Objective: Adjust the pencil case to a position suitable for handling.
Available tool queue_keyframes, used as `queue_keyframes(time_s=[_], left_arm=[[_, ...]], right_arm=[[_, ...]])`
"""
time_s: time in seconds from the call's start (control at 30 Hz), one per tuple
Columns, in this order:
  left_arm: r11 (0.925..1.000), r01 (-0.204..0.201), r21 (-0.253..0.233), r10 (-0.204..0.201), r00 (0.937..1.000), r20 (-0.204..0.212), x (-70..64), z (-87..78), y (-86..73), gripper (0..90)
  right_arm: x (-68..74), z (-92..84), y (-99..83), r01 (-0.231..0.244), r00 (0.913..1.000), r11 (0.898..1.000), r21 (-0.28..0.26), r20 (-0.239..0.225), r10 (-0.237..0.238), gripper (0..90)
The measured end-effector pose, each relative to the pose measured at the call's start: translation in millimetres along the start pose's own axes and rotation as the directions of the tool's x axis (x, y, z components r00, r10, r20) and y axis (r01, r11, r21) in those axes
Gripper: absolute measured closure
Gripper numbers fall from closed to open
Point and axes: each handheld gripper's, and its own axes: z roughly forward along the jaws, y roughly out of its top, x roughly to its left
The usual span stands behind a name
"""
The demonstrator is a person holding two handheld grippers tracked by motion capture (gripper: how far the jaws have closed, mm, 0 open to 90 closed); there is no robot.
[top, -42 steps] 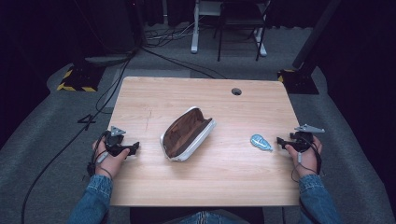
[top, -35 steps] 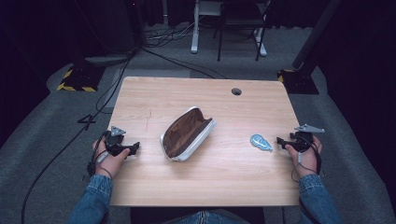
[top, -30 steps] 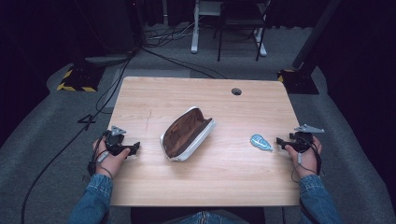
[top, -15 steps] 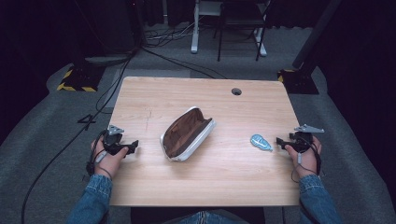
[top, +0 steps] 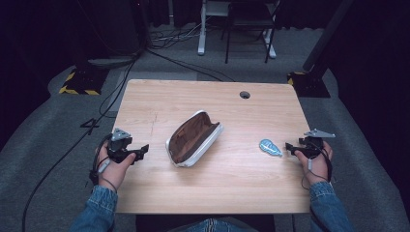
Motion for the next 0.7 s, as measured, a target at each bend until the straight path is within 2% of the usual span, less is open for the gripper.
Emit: queue_keyframes(time_s=[0.2,0.4,0.7], left_arm=[[0.9988,-0.032,-0.038,0.033,0.9990,0.031,-19.3,-10.6,6.7,24.6],[0.9959,-0.076,-0.050,0.080,0.9937,0.078,-42.2,-15.4,15.4,22.0],[0.9928,-0.100,-0.067,0.107,0.9867,0.122,-58.4,-12.8,20.5,21.9]], right_arm=[[0.0,0.1,0.0,0.002,1.0000,1.000,-0.001,-0.002,-0.002,29.3],[0.0,0.1,0.0,0.003,1.0000,1.000,-0.001,-0.003,-0.003,29.3],[0.1,0.2,0.0,0.004,1.0000,1.000,-0.002,-0.003,-0.004,29.3]])
